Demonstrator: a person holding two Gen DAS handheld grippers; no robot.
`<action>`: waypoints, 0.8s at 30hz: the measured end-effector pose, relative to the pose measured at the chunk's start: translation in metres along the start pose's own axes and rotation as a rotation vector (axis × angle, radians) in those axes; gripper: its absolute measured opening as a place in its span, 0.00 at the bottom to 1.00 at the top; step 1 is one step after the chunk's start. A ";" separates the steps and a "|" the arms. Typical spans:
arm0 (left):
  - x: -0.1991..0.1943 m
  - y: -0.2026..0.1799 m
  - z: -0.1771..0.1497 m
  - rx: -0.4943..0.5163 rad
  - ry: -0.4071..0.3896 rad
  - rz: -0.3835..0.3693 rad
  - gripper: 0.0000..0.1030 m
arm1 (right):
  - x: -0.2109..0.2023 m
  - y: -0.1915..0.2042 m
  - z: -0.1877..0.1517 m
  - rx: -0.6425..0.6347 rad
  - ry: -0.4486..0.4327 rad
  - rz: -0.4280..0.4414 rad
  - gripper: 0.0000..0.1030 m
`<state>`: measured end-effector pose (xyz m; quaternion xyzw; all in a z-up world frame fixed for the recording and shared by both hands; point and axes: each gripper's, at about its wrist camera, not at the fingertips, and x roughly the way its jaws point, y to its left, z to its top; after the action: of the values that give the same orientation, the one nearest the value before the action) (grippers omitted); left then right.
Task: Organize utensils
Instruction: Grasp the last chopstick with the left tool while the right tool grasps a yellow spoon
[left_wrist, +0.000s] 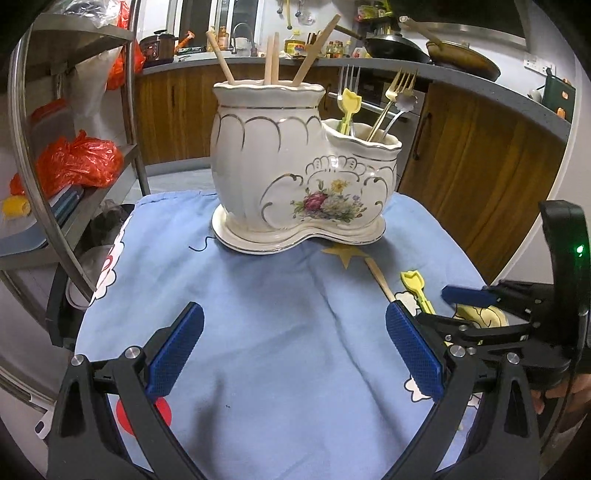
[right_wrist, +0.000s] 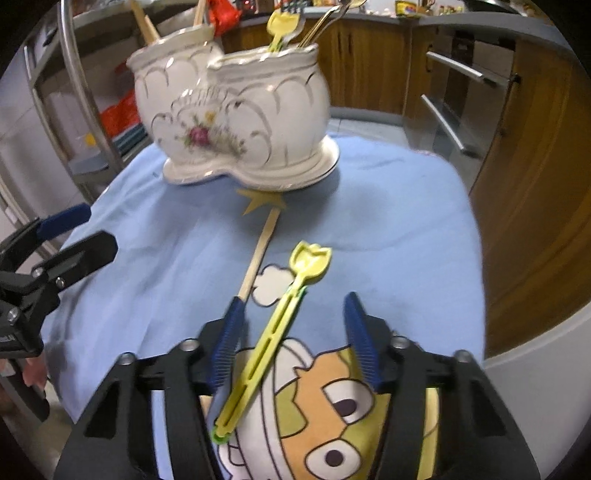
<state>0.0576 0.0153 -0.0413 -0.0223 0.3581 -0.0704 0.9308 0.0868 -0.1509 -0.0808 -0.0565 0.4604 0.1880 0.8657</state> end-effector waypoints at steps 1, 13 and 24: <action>0.000 0.000 0.000 0.001 -0.002 0.000 0.94 | 0.000 0.003 -0.001 -0.021 -0.004 -0.024 0.42; 0.009 -0.024 0.000 0.047 0.019 -0.025 0.94 | -0.011 -0.031 0.005 0.065 -0.026 0.026 0.10; 0.039 -0.075 -0.005 0.093 0.135 -0.086 0.64 | -0.029 -0.061 0.007 0.143 -0.085 0.020 0.10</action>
<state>0.0739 -0.0648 -0.0639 0.0104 0.4151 -0.1281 0.9006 0.1005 -0.2131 -0.0577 0.0179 0.4360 0.1654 0.8844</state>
